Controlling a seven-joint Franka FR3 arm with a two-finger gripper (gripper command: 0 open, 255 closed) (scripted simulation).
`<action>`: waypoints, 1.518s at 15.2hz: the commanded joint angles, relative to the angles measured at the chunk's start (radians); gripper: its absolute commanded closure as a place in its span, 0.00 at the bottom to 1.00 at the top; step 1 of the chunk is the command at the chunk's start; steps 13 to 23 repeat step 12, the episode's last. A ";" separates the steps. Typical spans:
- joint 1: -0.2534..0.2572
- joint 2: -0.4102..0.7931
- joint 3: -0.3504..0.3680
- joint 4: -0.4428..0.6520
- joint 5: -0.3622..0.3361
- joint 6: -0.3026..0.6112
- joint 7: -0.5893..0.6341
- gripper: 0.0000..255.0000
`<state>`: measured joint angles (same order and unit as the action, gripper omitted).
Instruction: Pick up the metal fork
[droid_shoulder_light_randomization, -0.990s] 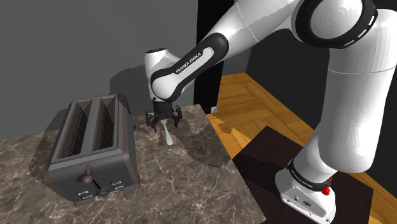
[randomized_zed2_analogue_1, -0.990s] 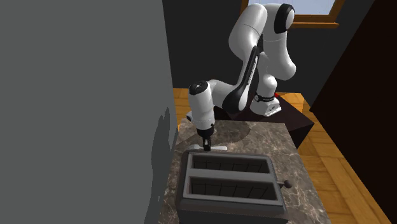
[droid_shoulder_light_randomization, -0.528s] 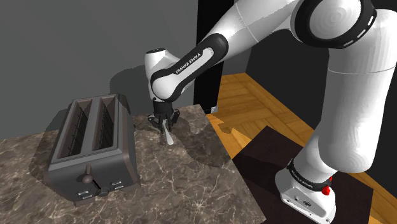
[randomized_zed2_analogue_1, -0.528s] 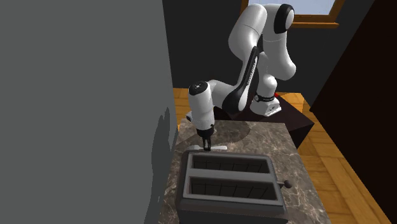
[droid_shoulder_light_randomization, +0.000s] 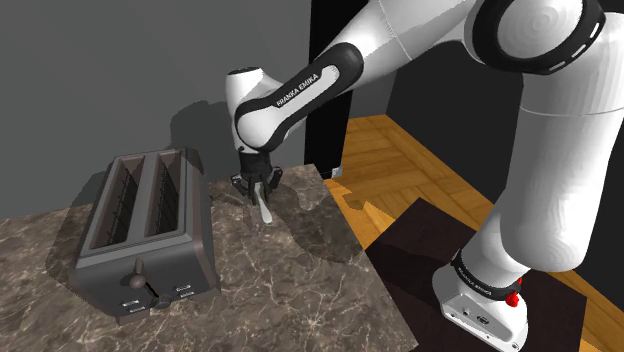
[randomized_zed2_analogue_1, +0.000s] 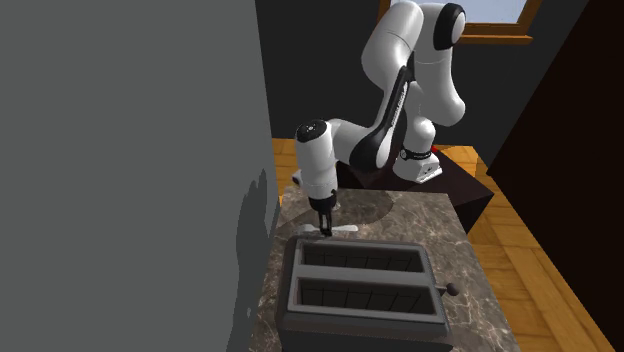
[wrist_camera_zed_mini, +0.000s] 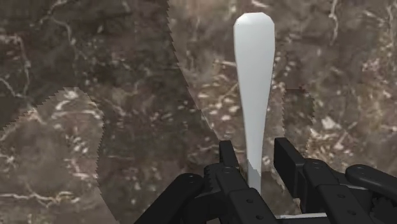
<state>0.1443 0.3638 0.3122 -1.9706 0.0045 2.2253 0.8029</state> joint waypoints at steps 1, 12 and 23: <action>-0.003 -0.020 0.003 0.003 0.006 -0.023 -0.002 1.00; -0.011 -0.089 0.012 0.043 0.027 -0.128 -0.007 1.00; -0.011 -0.089 0.012 0.043 0.027 -0.128 -0.007 1.00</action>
